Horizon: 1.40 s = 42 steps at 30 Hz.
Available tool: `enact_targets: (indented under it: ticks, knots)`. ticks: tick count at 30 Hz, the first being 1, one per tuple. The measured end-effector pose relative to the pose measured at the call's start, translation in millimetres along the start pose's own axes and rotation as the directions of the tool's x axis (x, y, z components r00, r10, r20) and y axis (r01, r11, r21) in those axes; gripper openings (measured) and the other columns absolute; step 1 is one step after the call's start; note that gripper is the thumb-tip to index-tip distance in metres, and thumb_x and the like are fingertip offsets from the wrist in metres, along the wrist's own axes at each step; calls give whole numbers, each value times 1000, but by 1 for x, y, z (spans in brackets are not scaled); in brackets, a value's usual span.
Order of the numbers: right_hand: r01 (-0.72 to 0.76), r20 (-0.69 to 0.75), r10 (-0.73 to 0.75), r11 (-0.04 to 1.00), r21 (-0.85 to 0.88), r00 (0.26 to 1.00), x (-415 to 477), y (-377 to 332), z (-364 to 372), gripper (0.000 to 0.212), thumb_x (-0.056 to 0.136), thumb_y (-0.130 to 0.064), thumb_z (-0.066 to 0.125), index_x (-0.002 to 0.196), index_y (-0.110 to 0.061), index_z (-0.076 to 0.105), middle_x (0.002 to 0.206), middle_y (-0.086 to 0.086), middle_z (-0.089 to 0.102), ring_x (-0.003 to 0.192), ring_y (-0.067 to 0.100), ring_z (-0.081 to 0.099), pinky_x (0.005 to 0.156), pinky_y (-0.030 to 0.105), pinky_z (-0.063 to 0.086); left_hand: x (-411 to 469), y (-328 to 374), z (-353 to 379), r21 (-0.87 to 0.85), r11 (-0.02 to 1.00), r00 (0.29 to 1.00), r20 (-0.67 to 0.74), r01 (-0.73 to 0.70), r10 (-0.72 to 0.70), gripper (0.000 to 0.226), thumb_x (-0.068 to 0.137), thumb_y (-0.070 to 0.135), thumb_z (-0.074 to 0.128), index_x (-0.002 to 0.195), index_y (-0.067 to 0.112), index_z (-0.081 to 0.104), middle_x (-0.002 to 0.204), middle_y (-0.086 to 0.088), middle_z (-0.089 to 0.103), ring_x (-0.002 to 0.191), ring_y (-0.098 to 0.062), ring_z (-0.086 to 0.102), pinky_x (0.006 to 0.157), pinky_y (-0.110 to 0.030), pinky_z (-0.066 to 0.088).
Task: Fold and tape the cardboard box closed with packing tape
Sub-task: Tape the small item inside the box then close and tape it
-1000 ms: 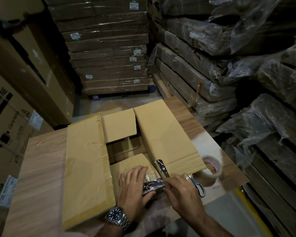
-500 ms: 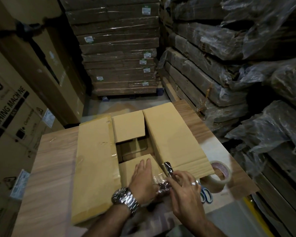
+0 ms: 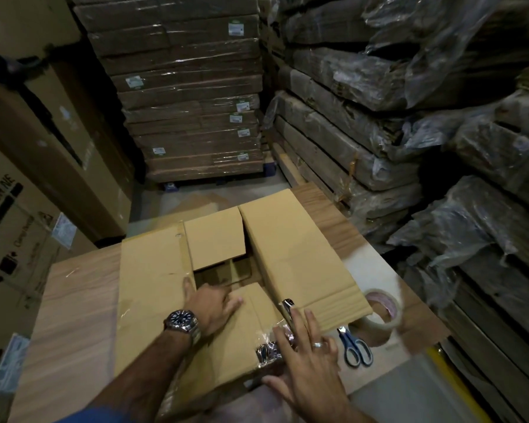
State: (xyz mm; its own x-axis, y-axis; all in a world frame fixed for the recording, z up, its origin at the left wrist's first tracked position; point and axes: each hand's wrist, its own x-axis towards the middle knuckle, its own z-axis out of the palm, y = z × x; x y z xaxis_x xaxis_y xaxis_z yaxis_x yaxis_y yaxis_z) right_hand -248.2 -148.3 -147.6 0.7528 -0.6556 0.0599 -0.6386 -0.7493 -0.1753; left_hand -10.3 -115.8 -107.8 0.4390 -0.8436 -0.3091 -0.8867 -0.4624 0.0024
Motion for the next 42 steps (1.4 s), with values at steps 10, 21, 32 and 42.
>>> enact_targets:
  ticks: [10, 21, 32, 42]
  knots:
    - [-65, 33, 65, 998, 16, 997, -4, -7, 9, 91, 63, -82, 42, 129, -22, 60, 150, 17, 37, 136, 35, 32, 87, 44, 31, -7, -22, 29, -187, 981, 970, -243, -40, -6, 73, 76, 82, 8, 96, 31, 55, 89, 15, 61, 87, -9, 55, 113, -50, 10]
    - [-95, -19, 95, 995, 10, 995, -3, -32, 18, 84, 65, -79, 43, 120, -19, 65, 150, 17, 36, 138, 34, 30, 84, 52, 42, -6, -21, 36, -220, 975, 970, -242, -29, -25, 73, 76, 79, 8, 100, 29, 55, 93, 16, 59, 89, -7, 53, 116, -52, 6]
    - [-20, 16, 18, 997, 71, 1000, -5, -56, 15, 81, 75, -86, 30, 116, -27, 67, 147, 19, 38, 135, 35, 32, 89, 44, 30, -6, -22, 36, -191, 981, 970, -241, -24, -23, 82, 73, 80, 4, 107, 27, 57, 102, 12, 64, 99, -10, 57, 115, -50, 5]
    - [-221, -57, 222, 975, 24, 973, -1, -47, 6, 83, 71, -81, 32, 115, -21, 67, 146, 17, 43, 133, 34, 34, 80, 54, 45, -5, -24, 40, -215, 976, 972, -234, -24, -28, 59, 86, 76, 25, 104, 29, 57, 99, 13, 63, 97, -10, 57, 116, -51, 5]
